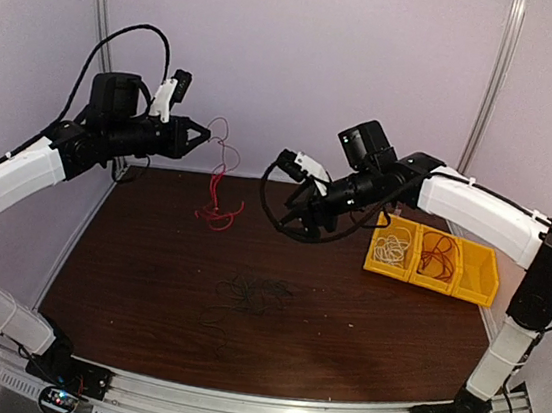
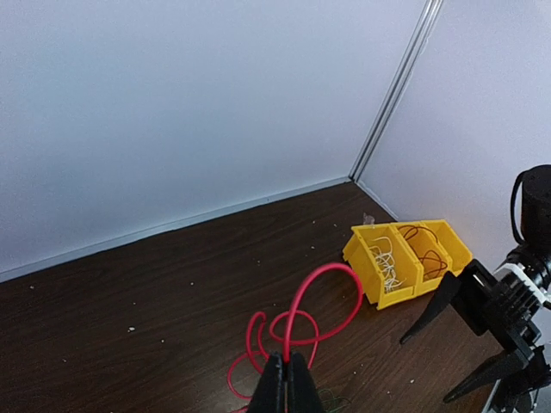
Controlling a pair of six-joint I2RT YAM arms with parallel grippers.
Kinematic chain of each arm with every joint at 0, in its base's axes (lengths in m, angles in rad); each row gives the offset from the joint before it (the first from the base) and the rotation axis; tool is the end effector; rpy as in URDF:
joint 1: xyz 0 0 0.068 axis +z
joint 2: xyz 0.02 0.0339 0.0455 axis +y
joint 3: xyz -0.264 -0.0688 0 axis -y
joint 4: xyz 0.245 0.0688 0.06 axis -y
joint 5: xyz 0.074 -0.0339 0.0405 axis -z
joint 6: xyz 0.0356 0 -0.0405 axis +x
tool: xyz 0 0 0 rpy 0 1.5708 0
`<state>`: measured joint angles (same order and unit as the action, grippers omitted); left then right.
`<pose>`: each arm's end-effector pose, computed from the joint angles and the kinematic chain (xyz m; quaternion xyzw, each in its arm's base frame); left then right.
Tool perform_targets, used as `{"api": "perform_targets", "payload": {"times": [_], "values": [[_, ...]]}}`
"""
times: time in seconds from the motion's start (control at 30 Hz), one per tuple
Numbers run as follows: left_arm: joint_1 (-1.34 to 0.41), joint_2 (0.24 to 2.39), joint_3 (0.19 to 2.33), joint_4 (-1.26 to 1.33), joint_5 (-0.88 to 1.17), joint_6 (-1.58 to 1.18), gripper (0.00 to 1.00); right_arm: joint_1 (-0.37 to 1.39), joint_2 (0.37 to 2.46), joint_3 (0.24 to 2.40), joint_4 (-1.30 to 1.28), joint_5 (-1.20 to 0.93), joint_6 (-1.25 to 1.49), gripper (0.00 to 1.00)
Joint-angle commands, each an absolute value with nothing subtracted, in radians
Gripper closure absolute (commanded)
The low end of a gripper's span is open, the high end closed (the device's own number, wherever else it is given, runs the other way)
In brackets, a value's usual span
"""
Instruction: Untangle the cables
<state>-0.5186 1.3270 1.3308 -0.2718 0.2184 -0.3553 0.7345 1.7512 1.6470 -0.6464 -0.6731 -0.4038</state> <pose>0.2619 -0.1583 0.4018 0.1303 0.7825 -0.3336 0.5094 0.2759 0.2790 0.3379 -0.5774 0.6582 0.3607 0.3213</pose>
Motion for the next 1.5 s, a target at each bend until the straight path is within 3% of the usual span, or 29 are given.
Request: {"api": "perform_targets", "payload": {"times": [0.0, 0.37, 0.63, 0.67, 0.73, 0.83, 0.9, 0.97, 1.0, 1.1, 1.17, 1.27, 1.47], "values": [[-0.515, 1.314, 1.313, -0.17, 0.296, -0.394, 1.0, 0.728, 1.796, 1.76, -0.488, -0.649, -0.245, 0.23], [-0.525, 1.312, 1.256, -0.09, 0.441, -0.434, 1.0, 0.733, 2.0, 2.051, -0.403, -0.757, -0.102, 0.17], [-0.545, 1.326, 1.258, -0.086, 0.52, -0.434, 1.0, 0.75, 2.067, 2.066, -0.379, -0.764, -0.112, 0.24], [-0.547, 1.327, 1.259, -0.085, 0.531, -0.434, 1.0, 0.75, 2.068, 2.059, -0.367, -0.767, -0.106, 0.27], [-0.552, 1.329, 1.261, -0.086, 0.536, -0.435, 1.0, 0.75, 2.064, 2.045, -0.343, -0.779, -0.097, 0.44], [-0.552, 1.325, 1.257, -0.085, 0.522, -0.433, 1.0, 0.749, 2.05, 2.023, -0.312, -0.776, -0.075, 0.8], [-0.552, 1.322, 1.252, -0.086, 0.516, -0.432, 1.0, 0.746, 2.031, 2.004, -0.301, -0.76, -0.071, 0.99], [-0.552, 1.321, 1.246, -0.086, 0.507, -0.432, 1.0, 0.741, 1.999, 1.972, -0.282, -0.738, -0.068, 1.0], [-0.552, 1.322, 1.242, -0.085, 0.498, -0.43, 0.95, 0.731, 1.983, 1.95, -0.275, -0.734, -0.068, 1.0], [-0.552, 1.319, 1.221, -0.084, 0.458, -0.429, 0.54, 0.696, 1.934, 1.874, -0.274, -0.729, -0.072, 1.0], [-0.552, 1.307, 1.192, -0.067, 0.434, -0.43, 0.41, 0.66, 1.888, 1.815, -0.283, -0.725, -0.084, 1.0], [-0.552, 1.299, 1.137, -0.042, 0.405, -0.426, 0.36, 0.589, 1.823, 1.724, -0.304, -0.72, -0.105, 1.0], [-0.552, 1.328, 1.038, 0.025, 0.382, -0.431, 0.35, 0.404, 1.684, 1.522, -0.291, -0.7, -0.119, 1.0]]}}
